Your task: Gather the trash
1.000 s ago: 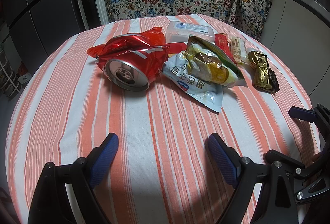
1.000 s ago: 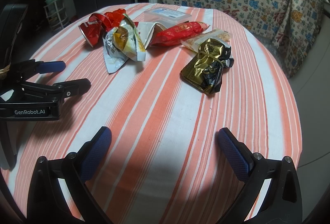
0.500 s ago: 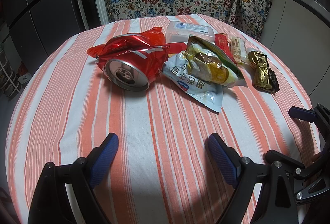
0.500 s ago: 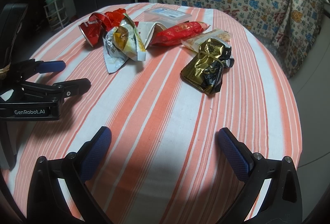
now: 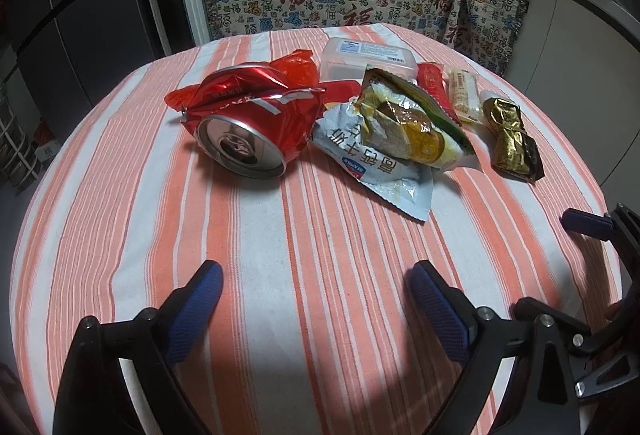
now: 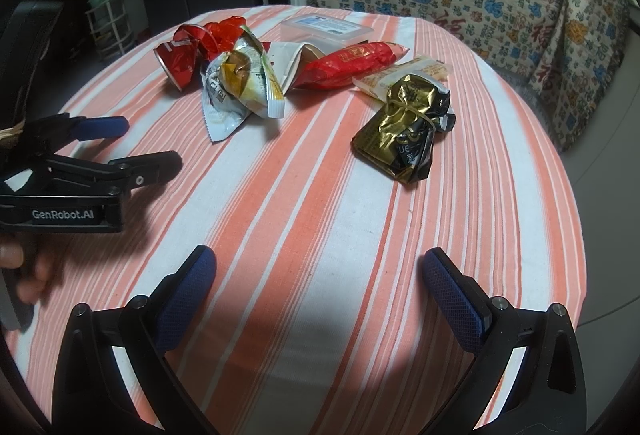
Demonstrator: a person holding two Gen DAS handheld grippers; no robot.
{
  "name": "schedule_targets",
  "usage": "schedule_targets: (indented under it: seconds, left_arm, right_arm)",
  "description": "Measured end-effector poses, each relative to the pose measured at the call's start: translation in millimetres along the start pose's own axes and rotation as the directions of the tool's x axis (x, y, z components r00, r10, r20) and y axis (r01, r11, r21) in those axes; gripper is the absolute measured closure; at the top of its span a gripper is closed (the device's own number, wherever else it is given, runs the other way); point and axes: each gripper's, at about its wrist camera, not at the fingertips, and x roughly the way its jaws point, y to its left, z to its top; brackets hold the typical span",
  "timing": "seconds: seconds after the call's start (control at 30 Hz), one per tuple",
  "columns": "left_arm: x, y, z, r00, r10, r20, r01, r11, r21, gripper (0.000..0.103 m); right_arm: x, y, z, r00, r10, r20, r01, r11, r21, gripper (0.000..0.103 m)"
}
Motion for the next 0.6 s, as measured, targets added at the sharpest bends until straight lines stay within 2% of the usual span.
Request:
schedule_targets:
  seconds: [0.2,0.3,0.43,0.5,0.6]
  left_arm:
    - [-21,26,11,0.994,-0.015,0.104,0.024,0.996,-0.086,0.006]
    - [-18,33,26,0.994,-0.027,0.109,0.038,0.994,-0.107,0.006]
    - [-10,35,43,0.991,0.034,0.127,-0.019,0.993,-0.114,0.006]
    - [-8,44,50,0.990,0.055,0.132,-0.035,0.988,-0.153,0.006]
    - [-7,65,52,0.986,0.128,0.106,-0.104,0.973,-0.205,0.006]
  right_arm:
    - [0,1,-1,1.000,0.003,-0.001,-0.003,1.000,-0.003,0.000]
    - [1,2,-1,1.000,0.006,-0.002,-0.006,1.000,-0.006,0.000]
    - [1,2,-1,1.000,0.006,-0.002,-0.006,1.000,-0.005,0.000]
    - [0,2,-1,1.000,0.008,-0.002,-0.008,1.000,-0.006,0.000]
    - [0,2,-1,1.000,0.010,-0.002,-0.010,1.000,-0.007,0.000]
